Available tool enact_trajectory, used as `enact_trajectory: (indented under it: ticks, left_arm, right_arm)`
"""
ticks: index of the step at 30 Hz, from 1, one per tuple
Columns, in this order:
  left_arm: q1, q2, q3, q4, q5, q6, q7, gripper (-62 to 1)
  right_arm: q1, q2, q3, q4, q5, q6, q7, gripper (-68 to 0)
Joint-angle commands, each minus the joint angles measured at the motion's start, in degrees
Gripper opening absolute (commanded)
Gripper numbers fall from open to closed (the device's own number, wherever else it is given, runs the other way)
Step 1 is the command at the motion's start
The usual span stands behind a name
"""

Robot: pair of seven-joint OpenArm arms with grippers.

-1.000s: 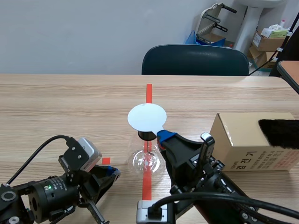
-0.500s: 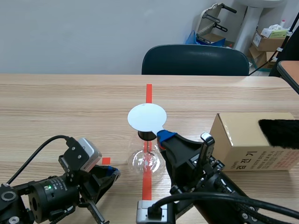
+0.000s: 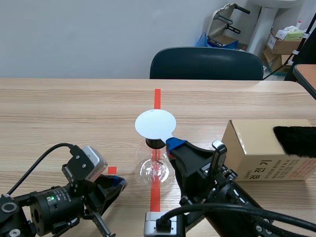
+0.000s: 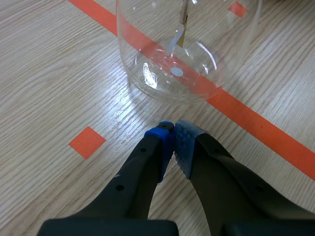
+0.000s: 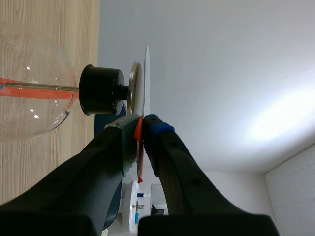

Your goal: Do the electroscope experiment

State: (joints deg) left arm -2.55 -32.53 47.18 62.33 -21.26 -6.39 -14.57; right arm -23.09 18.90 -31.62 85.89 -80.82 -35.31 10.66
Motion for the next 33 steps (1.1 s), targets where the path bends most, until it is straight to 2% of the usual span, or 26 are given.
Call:
enact_trajectory:
  ticks: [1,26,33]
  left_arm:
    - [0.0,0.3,-0.2,0.5,-0.2,-0.2,-0.6,-56.9]
    - [0.0,0.3,-0.2,0.5,-0.2,-0.2,-0.6,-56.9]
    - [0.0,0.3,-0.2,0.5,-0.2,-0.2,-0.6,-56.9]
  right_arm:
    - [-0.1,0.6,0.1,1.6,0.0,-0.6,-0.2,-66.6]
    - [-0.1,0.6,0.1,1.6,0.0,-0.6,-0.5,-66.6]
    - [-0.1,0.6,0.1,1.6,0.0,-0.6,-7.4,-66.6]
